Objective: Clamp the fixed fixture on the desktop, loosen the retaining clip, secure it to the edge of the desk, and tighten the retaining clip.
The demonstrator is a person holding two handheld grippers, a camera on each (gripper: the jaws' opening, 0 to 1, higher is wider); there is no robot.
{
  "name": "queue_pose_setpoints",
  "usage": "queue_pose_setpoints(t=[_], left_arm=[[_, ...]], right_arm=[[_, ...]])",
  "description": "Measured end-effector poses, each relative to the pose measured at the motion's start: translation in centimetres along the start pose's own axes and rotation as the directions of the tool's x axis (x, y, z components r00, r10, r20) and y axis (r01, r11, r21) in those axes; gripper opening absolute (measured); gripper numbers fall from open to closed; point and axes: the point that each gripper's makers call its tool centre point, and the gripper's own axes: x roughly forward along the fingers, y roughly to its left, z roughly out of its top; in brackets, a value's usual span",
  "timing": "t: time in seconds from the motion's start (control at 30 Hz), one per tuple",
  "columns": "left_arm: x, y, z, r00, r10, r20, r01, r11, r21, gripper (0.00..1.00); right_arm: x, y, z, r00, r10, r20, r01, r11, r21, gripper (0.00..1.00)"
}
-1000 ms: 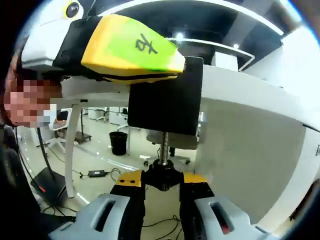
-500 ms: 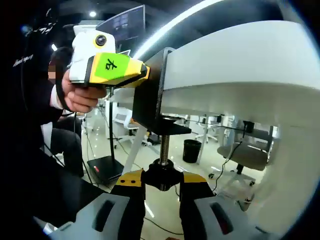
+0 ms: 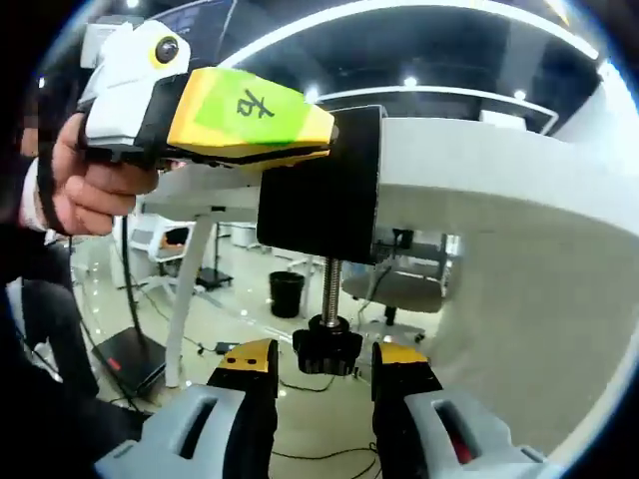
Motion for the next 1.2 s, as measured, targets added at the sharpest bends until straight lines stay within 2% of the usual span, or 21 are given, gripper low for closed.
queue_pose_setpoints(t=[0.03, 0.07, 0.1, 0.17, 0.23, 0.3, 0.37, 0.4, 0.57, 0.77, 0.83, 0.9, 0.93, 1.0, 1.03, 1.07, 1.13, 1.2], left_arm=[[0.0, 0.0, 0.0, 1.000, -0.001, 0.007, 0.001, 1.000, -0.001, 0.01], [-0.1, 0.0, 0.0, 1.000, -0.005, 0.014, 0.005, 1.000, -0.004, 0.01], [-0.1, 0.0, 0.1, 1.000, -0.008, 0.019, 0.008, 1.000, -0.006, 0.01], [-0.1, 0.0, 0.3, 1.000, -0.015, 0.026, 0.015, 1.000, -0.007, 0.01], [-0.1, -0.1, 0.3, 0.999, -0.023, 0.029, 0.024, 1.000, -0.008, 0.01], [-0.2, 0.0, 0.4, 0.999, -0.030, 0.032, 0.030, 0.999, -0.009, 0.01], [-0.2, 0.1, 0.4, 0.999, -0.038, 0.034, 0.039, 0.999, -0.009, 0.01], [-0.2, 0.0, 0.4, 0.998, -0.043, 0.034, 0.043, 0.999, -0.008, 0.01], [-0.3, -0.1, 0.4, 0.998, -0.046, 0.043, 0.047, 0.999, -0.014, 0.01], [-0.4, -0.2, 0.5, 0.998, -0.027, 0.055, 0.028, 0.999, -0.021, 0.01], [-0.3, -0.3, 0.6, 0.998, -0.023, 0.055, 0.024, 0.999, -0.025, 0.01], [-0.3, -0.3, 0.6, 0.999, -0.016, 0.051, 0.017, 1.000, -0.025, 0.01], [-0.3, -0.4, 0.6, 0.999, -0.012, 0.046, 0.013, 1.000, -0.024, 0.01], [-0.3, -0.4, 0.5, 0.999, -0.008, 0.039, 0.009, 1.000, -0.022, 0.01], [-0.3, -0.4, 0.5, 0.999, -0.005, 0.033, 0.006, 1.000, -0.018, 0.01], [-0.3, -0.4, 0.5, 1.000, -0.004, 0.027, 0.004, 1.000, -0.016, 0.01], [-0.2, -0.3, 0.4, 1.000, 0.001, 0.014, -0.001, 1.000, -0.011, 0.01], [-0.2, -0.3, 0.3, 1.000, 0.007, 0.002, -0.007, 1.000, -0.005, 0.01]], right_arm=[[0.0, -0.4, -0.3, 0.996, -0.092, -0.020, 0.092, 0.996, 0.018, 0.37], [0.0, -0.5, -0.4, 0.989, -0.147, -0.030, 0.147, 0.989, 0.022, 0.37], [0.0, -0.7, -0.5, 0.980, -0.196, -0.033, 0.197, 0.980, 0.028, 0.37], [0.4, -0.7, -0.7, 0.967, -0.252, -0.050, 0.255, 0.965, 0.069, 0.38], [0.9, -0.6, -0.6, 0.960, -0.275, -0.053, 0.278, 0.958, 0.069, 0.38], [1.0, -1.2, -0.3, 0.947, -0.319, -0.045, 0.322, 0.945, 0.059, 0.37], [1.3, -1.2, 0.0, 0.946, -0.322, -0.046, 0.324, 0.944, 0.060, 0.29], [1.2, -1.4, -0.1, 0.939, -0.340, -0.056, 0.343, 0.938, 0.059, 0.28], [1.1, -1.4, 0.1, 0.943, -0.330, -0.050, 0.331, 0.943, 0.027, 0.27], [1.1, -1.0, 0.1, 0.980, -0.196, -0.043, 0.196, 0.981, -0.011, 0.26], [1.2, -0.7, 0.2, 0.992, -0.119, -0.037, 0.118, 0.993, -0.030, 0.26], [1.2, -0.5, 0.1, 0.998, -0.048, -0.033, 0.047, 0.998, -0.030, 0.25], [1.2, -0.4, 0.2, 1.000, -0.015, -0.028, 0.013, 0.998, -0.057, 0.25], [1.3, -0.1, 0.1, 0.997, 0.067, -0.034, -0.069, 0.996, -0.065, 0.25], [1.5, -0.2, 0.2, 0.992, 0.120, -0.032, -0.123, 0.987, -0.103, 0.25], [1.5, 0.0, 0.3, 0.985, 0.168, -0.030, -0.170, 0.980, -0.103, 0.25], [1.3, 0.8, 0.3, 0.954, 0.300, -0.013, -0.300, 0.947, -0.112, 0.25], [1.1, 0.7, 0.5, 0.931, 0.365, 0.019, -0.358, 0.921, -0.153, 0.25]])
